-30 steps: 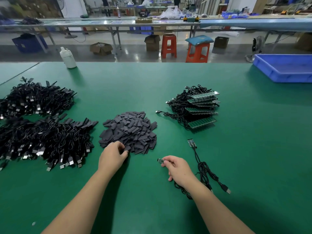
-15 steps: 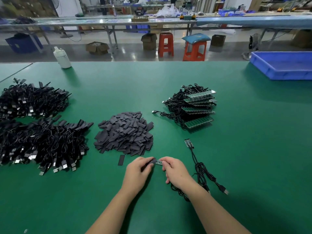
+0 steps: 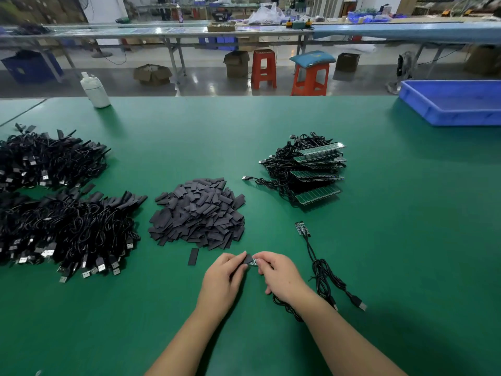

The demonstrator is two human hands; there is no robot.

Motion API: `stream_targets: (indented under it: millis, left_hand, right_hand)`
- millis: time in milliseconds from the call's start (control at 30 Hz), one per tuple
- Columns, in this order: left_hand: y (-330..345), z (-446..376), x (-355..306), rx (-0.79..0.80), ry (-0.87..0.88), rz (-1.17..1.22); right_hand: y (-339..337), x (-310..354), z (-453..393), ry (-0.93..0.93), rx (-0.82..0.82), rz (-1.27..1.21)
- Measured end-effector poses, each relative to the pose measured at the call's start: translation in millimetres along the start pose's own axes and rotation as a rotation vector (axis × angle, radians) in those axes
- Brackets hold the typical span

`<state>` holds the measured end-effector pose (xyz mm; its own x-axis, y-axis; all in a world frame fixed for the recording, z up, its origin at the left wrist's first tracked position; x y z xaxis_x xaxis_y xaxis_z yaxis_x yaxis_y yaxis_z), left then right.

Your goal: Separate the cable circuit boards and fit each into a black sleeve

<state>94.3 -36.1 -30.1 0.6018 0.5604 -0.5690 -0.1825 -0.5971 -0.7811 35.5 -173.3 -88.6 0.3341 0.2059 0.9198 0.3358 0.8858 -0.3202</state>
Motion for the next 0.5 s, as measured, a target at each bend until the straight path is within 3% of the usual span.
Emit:
stream_targets:
  millis: [500]
  left_hand:
    - [-11,2,8,-0.084,-0.069,0.001]
  right_hand:
    - [-2,7,5,0.019,0.026,-0.075]
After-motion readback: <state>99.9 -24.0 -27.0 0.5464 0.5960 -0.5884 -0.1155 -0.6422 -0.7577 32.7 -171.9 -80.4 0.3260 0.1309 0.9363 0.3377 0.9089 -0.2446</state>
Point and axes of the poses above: each hand's wrist, its own z-axis away from the middle knuckle, its own y-axis out of the palm, x = y × z, the point moved 10 cm from there along -z, towards the middle knuckle, and after that the axes turned 10 degrees about -z, right-handed, at the moved point
